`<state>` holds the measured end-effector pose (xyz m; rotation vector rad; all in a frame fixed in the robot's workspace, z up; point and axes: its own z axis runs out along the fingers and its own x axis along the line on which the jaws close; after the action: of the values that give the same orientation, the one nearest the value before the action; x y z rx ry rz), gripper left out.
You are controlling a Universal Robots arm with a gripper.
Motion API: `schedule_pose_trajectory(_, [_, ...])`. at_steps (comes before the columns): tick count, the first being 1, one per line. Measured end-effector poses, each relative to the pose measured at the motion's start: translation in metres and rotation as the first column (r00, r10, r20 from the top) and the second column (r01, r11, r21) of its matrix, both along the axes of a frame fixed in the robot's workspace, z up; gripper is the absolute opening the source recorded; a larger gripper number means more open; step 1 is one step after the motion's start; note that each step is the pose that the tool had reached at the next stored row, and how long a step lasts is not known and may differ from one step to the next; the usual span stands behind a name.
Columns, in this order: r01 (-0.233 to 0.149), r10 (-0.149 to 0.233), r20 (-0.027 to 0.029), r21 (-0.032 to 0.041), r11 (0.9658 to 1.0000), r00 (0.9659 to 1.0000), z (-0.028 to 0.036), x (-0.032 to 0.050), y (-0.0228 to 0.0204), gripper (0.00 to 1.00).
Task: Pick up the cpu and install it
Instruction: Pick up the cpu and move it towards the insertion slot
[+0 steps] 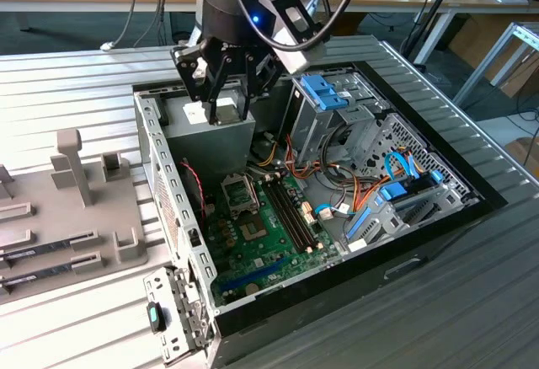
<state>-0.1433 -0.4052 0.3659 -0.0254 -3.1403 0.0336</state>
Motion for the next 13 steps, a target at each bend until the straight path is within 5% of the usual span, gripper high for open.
schedule_pose_trajectory(13, [0.000,0.000,0.0001,-0.0007,1.0000,1.0000,-0.0072,0.0015,-0.0044,0.47])
